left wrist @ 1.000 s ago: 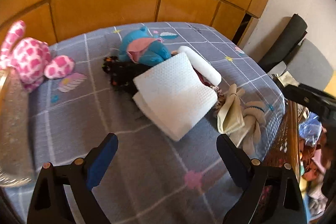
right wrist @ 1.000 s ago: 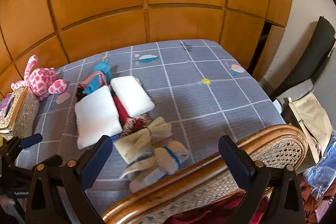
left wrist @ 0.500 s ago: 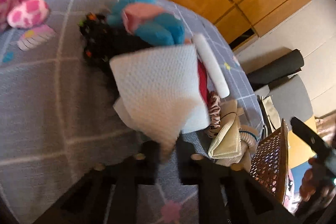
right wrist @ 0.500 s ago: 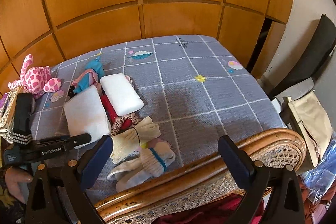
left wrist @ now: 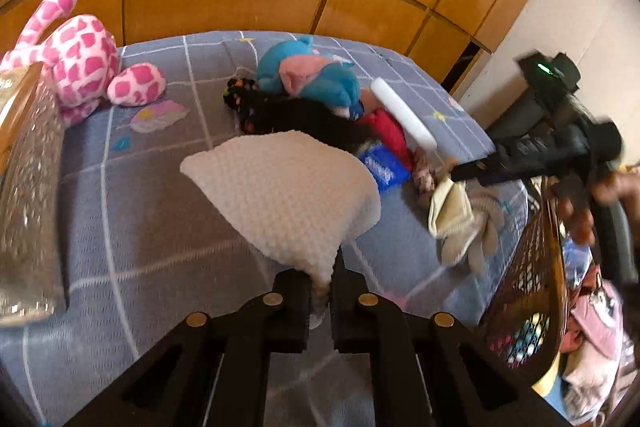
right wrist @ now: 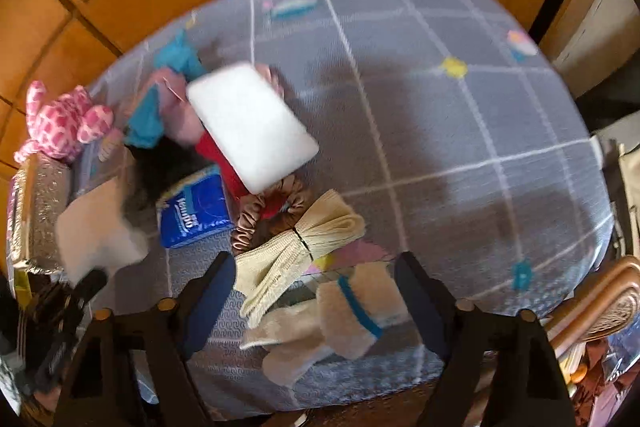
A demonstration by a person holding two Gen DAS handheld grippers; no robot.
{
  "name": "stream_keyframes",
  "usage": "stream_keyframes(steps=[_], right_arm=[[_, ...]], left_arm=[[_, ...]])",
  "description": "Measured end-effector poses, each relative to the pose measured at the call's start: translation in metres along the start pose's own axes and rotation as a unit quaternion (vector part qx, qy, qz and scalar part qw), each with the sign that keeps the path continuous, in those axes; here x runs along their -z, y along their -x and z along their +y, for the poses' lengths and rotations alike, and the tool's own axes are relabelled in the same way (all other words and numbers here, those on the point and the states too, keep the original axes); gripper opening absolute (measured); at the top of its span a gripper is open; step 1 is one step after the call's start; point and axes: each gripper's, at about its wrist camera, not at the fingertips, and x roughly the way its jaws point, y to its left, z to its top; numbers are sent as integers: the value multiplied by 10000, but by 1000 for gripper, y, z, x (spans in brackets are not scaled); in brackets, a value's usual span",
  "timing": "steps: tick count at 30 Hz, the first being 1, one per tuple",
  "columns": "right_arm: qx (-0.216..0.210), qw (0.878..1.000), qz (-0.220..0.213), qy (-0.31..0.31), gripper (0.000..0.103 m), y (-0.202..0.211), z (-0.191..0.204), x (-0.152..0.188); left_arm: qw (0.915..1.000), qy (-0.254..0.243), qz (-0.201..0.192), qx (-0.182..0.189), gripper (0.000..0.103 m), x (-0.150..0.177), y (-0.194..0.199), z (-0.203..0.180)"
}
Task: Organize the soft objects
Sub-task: 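Grasp the beige tied gloves with the right tool while the left tool lifts the towel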
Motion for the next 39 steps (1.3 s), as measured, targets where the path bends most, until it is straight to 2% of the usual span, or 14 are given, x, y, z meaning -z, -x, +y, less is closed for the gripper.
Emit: stream_keyframes(steps=[5, 6, 7, 9, 11, 13, 16, 22, 27, 30, 32, 33, 34, 39], right_arm=[[84, 9986, 529, 11, 68, -30, 8, -10], [71, 9981, 611, 39, 54, -33, 11, -11], [19, 9983, 585, 56, 45, -34, 13, -12], [41, 9980, 582, 249, 33, -36, 21, -9], [214, 9971, 510, 522, 26, -37, 32, -4], [349, 9969, 271, 649, 13, -32, 38, 2], [479, 9964, -61, 702, 3, -23, 40, 11], [430, 9962, -471, 600, 3, -3, 34, 27], [433, 9969, -484, 445, 3, -2, 27, 24], [510, 9974, -289, 413, 4, -9, 27, 17], [323, 9993, -134, 137, 16, -13, 20, 13], [257, 9997, -16, -7, 30, -16, 16, 9], [273, 9995, 48, -130, 37, -18, 12, 7], [384, 9982, 340, -295, 44, -26, 7, -2]], left_arm=[[9999, -100, -62, 8, 7, 14, 12, -1], [9999, -121, -103, 9, 7, 14, 15, -3], [9997, -165, -160, 0, 7, 15, 19, -4], [9994, -231, -262, -24, 7, 17, 26, -6], [9990, -254, -362, 11, 7, 16, 35, -7], [9983, -271, -523, 48, 7, 15, 47, -7], [9972, -228, -715, 74, 7, 11, 61, -4], [9939, -200, -1081, -86, 7, -7, 83, 7], [9898, -112, -1372, -377, 7, -31, 100, 25], [9860, 71, -1542, -633, 7, -43, 113, 43], [9820, 238, -1676, -840, 7, -49, 126, 59], [9804, 299, -1728, -900, 7, -50, 132, 65], [9780, 380, -1801, -978, 7, -50, 139, 72], [9616, 906, -2150, -1444, 7, -46, 179, 119]])
